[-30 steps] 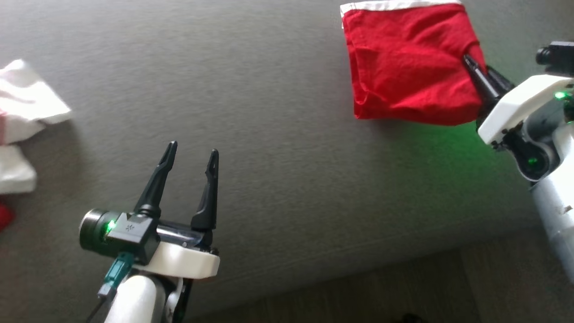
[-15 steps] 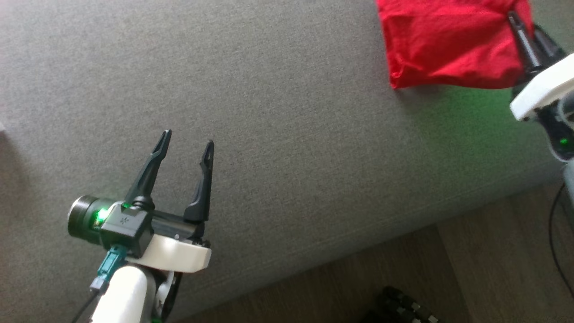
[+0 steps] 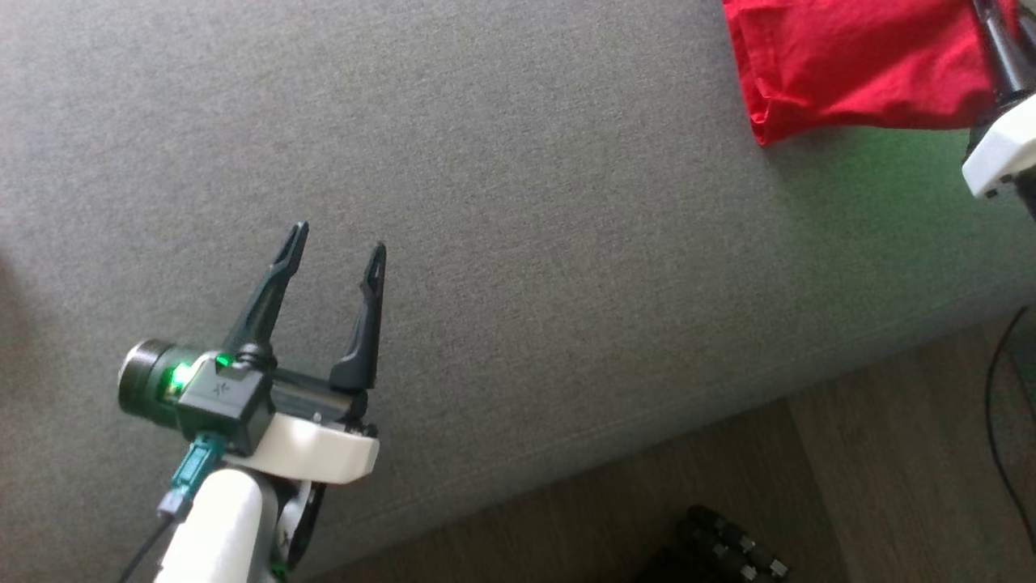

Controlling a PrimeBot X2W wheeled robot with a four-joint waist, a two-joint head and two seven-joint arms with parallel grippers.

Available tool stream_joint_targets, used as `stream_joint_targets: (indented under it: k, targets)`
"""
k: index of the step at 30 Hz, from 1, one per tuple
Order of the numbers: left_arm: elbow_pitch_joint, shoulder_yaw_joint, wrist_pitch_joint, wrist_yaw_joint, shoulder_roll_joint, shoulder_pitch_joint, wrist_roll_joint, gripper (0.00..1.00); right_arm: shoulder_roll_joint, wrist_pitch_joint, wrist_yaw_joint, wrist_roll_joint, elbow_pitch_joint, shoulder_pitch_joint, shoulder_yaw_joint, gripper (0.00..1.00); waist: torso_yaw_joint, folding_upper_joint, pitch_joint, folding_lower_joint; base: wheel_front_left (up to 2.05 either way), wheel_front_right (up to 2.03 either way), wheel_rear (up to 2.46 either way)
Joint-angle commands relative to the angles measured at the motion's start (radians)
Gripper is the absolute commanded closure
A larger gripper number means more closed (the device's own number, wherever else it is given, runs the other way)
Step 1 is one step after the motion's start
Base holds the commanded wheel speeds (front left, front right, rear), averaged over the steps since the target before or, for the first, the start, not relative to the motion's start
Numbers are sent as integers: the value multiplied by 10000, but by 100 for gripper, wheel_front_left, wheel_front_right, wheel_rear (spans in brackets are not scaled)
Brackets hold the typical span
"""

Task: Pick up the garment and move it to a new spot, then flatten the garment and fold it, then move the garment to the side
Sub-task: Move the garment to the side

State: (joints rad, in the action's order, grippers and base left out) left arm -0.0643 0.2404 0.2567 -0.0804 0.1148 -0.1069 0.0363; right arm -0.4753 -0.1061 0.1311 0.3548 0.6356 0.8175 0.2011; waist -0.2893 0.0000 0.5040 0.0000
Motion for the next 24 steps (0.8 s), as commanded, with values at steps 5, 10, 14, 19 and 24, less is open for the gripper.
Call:
stream_joint_targets:
  k: [5,10,14,19,24]
  targets:
    - [-347,-296,51,-68,65,-294,-68,0,-363,-164,-4,-1012,-561,46,-392,100,8,0,149,0,0,0,0]
    - [-298,-282,51,-94,65,-362,-33,0,-322,-124,-4,-1751,-811,-50,-738,100,36,0,192,0,0,0,0]
    - [-256,-265,51,-104,37,-388,-10,0,-236,54,-4,-2119,-1067,-169,-1047,100,71,0,137,0,0,0,0]
    - [-237,-260,51,-107,-5,-397,14,0,-232,404,-4,-2510,-1312,-361,-1270,76,149,0,12,0,0,0,0]
    - [-230,-211,51,-84,-104,-397,47,0,-140,571,-4,-3146,-1529,-646,-1926,0,326,0,-178,0,0,0,0]
